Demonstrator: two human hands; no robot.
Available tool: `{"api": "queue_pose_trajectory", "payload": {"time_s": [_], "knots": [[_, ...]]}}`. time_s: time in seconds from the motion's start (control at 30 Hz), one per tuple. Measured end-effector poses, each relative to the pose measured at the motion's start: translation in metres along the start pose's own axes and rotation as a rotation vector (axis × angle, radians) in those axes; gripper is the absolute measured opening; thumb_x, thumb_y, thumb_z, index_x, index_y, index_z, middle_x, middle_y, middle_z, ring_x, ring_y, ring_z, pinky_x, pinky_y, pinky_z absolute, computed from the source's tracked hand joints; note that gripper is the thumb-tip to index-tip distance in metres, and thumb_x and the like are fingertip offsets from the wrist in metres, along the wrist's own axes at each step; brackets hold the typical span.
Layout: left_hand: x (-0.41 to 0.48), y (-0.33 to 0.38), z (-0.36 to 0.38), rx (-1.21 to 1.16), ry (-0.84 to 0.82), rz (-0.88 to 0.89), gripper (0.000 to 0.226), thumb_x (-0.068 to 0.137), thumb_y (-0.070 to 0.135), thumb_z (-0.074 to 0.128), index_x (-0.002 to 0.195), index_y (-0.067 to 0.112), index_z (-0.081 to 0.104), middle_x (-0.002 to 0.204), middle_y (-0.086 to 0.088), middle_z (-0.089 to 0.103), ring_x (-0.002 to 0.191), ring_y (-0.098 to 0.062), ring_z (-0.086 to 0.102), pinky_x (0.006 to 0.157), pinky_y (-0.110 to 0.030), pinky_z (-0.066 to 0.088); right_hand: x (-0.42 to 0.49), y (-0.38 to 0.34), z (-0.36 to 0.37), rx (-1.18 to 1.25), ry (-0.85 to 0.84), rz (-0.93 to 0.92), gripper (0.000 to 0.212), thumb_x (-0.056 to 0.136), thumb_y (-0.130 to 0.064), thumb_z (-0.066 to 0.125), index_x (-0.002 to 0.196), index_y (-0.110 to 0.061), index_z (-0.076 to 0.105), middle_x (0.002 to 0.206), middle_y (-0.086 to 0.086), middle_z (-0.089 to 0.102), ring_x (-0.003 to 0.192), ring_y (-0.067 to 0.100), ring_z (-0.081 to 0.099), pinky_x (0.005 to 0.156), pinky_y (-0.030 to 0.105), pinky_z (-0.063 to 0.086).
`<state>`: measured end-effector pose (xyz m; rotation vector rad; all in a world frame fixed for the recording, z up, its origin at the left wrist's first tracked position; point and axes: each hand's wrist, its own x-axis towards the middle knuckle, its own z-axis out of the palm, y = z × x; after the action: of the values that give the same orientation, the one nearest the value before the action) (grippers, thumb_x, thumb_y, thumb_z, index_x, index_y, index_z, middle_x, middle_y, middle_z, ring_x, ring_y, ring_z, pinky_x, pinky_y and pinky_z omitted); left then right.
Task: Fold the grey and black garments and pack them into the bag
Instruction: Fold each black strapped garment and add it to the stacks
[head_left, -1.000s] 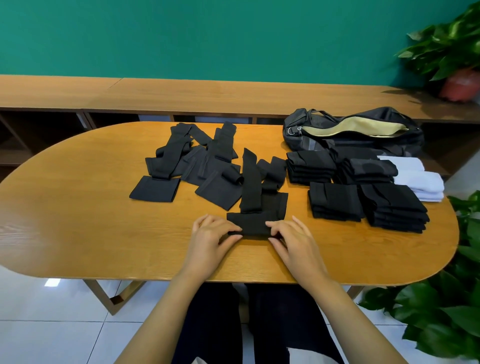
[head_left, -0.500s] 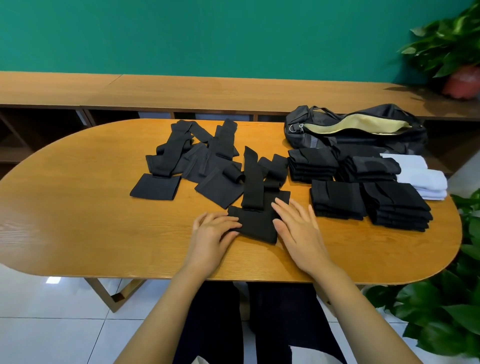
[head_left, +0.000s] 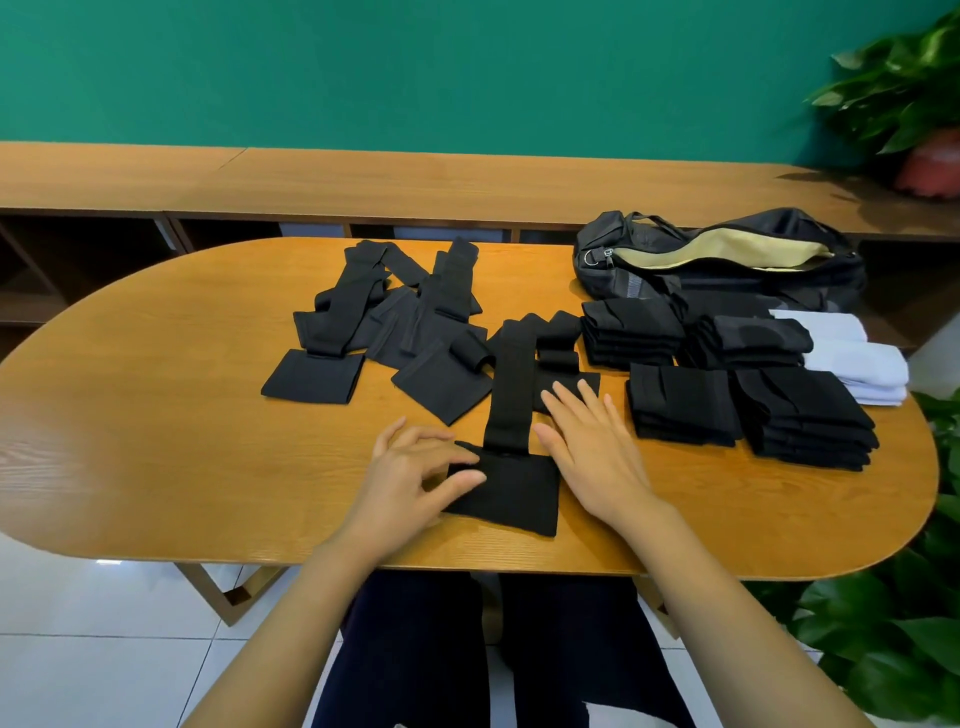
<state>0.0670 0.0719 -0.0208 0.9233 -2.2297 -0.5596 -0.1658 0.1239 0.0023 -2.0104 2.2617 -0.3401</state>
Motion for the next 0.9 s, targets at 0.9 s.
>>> {"api": "queue_pose_trajectory", "payload": {"time_s": [0.9], "knots": [[-0.03,0.011,0.012,0.058,-0.152,0.066,0.058,0.08,0.074,0.049,0.117,0.034,0.068,0.133,0.021,0.054,0.134,0.007,0.034,0.116,-0.034,0.023,-0.043,0.007,0.02,0.238,0.16,-0.182,0.071,0.095,-0.066,0.007,0.138,-0.029,0.051,0.145,-0.013,0.047,0.143,0.0,0.02,0.12,0.028,-0.004]]}}
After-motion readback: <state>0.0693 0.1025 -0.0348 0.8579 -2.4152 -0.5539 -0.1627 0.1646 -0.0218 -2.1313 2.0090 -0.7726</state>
